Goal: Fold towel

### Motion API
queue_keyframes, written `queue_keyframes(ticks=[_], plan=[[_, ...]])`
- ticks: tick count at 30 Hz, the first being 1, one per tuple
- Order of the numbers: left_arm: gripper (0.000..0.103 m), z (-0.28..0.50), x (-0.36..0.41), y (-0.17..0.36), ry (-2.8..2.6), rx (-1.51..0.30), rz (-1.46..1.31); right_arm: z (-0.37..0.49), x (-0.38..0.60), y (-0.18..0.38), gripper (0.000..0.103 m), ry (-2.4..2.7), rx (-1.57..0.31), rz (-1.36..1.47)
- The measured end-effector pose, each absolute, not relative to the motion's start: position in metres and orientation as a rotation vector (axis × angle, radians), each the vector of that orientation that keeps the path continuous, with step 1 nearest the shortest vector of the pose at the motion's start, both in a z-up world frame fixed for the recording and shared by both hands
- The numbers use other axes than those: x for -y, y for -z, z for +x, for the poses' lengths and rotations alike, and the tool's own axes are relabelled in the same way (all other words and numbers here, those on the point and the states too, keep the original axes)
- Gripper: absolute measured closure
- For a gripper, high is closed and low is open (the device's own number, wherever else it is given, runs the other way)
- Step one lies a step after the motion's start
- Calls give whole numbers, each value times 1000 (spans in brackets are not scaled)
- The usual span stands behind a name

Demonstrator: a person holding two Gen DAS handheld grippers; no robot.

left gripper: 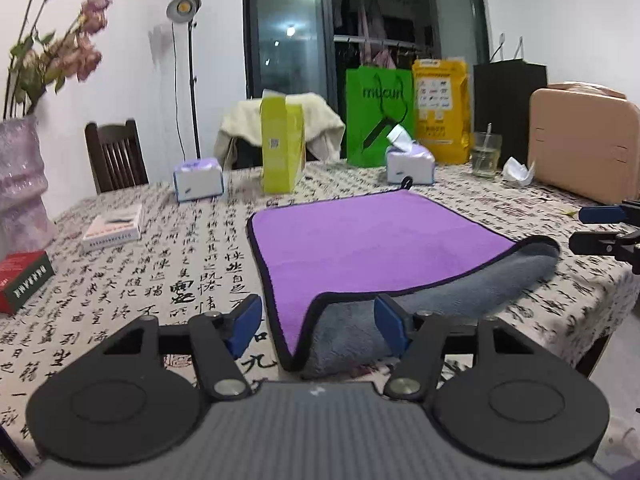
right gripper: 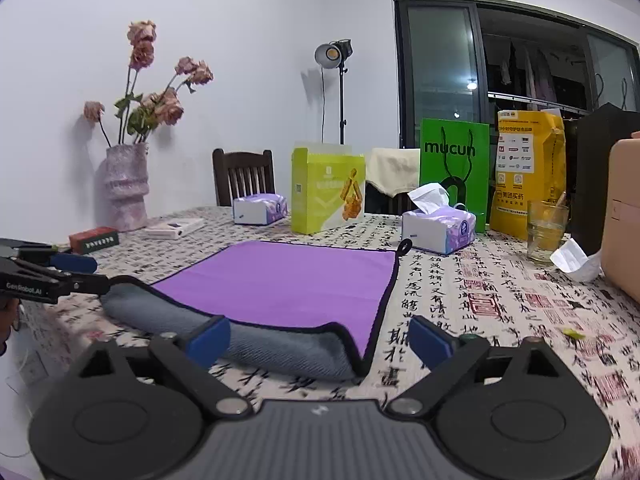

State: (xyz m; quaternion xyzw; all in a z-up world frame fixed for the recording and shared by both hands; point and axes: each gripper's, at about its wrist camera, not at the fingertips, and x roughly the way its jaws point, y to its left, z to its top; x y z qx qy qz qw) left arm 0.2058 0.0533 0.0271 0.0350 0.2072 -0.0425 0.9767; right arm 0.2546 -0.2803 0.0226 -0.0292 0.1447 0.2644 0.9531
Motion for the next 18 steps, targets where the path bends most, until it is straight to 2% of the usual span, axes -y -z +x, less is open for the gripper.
queue_keyframes(ticks=[4, 7, 10, 12, 14, 16, 17, 18], plan=[[37, 224, -62, -25, 98, -436, 44, 274, 279, -23, 15, -539, -311, -65], [38, 232, -64, -20, 113, -466, 34, 289, 277, -22, 26, -543, -336, -83], [49, 236, -67, -16, 153, -501, 18, 298, 272, -18, 42, -559, -360, -102], [58, 240, -69, -15, 173, -521, -2, 303, 269, -14, 59, -571, -380, -118], [81, 243, -71, -15, 198, -535, -10, 308, 266, -10, 68, -582, -404, -123], [90, 245, -70, -16, 217, -547, -7, 312, 263, -8, 82, -592, -430, -126], [90, 245, -69, -16, 221, -546, -2, 314, 262, -7, 89, -603, -440, -126], [90, 245, -68, -16, 219, -543, 7, 315, 261, -8, 90, -611, -449, -125]])
